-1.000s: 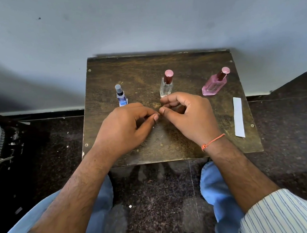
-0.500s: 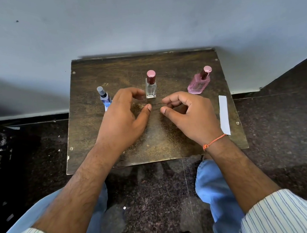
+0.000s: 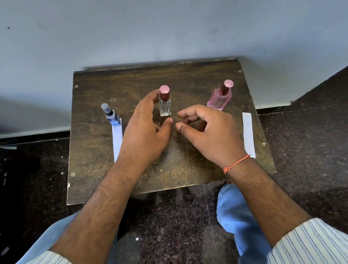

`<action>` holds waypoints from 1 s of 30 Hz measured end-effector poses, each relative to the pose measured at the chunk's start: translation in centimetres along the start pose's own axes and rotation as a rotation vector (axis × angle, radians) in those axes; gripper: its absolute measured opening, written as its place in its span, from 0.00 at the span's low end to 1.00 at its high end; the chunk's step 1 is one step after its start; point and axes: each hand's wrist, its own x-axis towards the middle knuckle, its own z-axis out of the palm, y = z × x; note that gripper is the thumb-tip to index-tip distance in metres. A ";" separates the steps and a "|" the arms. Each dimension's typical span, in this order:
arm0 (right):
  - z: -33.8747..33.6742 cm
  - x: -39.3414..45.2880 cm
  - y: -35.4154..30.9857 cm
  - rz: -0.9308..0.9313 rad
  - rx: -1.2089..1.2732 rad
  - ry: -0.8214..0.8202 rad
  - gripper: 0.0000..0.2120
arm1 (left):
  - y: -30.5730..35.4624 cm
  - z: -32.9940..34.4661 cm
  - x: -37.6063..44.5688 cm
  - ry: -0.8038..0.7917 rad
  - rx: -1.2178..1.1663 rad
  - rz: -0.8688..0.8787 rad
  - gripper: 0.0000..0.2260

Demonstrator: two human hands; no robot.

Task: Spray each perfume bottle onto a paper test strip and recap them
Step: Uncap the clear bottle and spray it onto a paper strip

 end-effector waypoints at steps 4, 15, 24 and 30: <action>0.0 0.0 0.0 0.009 0.006 -0.007 0.11 | 0.2 -0.2 0.2 0.019 0.034 -0.039 0.19; 0.5 0.3 -0.4 -0.047 0.037 0.011 0.17 | 0.3 -1.6 -0.7 -0.121 0.010 0.028 0.17; 1.8 0.6 -0.8 -0.035 0.034 -0.047 0.16 | -1.3 -3.1 -1.4 -0.115 -0.068 0.061 0.21; 2.0 0.2 -1.1 -0.055 0.040 -0.095 0.15 | -1.2 -4.3 -1.8 -0.101 -0.402 -0.029 0.17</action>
